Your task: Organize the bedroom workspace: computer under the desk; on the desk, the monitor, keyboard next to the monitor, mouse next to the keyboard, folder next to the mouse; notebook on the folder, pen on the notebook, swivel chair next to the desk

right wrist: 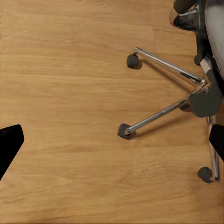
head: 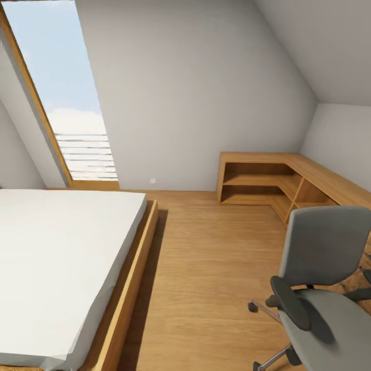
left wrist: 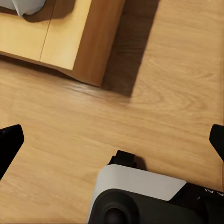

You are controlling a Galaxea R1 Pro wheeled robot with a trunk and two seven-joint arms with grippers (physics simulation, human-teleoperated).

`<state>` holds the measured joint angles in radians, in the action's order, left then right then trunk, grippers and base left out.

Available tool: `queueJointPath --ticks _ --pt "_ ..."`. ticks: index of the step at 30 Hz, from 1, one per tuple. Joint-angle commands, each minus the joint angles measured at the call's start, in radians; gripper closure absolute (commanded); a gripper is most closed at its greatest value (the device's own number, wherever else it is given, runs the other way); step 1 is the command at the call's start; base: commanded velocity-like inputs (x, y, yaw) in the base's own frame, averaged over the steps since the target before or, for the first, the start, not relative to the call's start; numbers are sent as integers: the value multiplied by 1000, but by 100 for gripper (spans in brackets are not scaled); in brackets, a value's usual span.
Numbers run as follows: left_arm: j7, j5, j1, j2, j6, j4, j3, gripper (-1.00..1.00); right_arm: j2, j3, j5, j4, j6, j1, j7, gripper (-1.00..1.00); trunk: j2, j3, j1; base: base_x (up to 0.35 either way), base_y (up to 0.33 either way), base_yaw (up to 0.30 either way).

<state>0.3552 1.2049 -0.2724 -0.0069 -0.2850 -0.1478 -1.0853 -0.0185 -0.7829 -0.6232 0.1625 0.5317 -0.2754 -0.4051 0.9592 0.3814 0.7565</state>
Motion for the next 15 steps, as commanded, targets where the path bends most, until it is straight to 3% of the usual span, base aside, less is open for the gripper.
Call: queueJointPath --ticks 1,15 --pt "6 7 -1 0 -3 -1 -9 -100 0 -9 -6 0 2 -1 -6 -100 1 1 0 25 -54 39" --pt "5 7 -1 1 -5 -1 -8 -100 6 -6 -5 0 2 -1 -6 -100 1 2 0 7 -14 10"
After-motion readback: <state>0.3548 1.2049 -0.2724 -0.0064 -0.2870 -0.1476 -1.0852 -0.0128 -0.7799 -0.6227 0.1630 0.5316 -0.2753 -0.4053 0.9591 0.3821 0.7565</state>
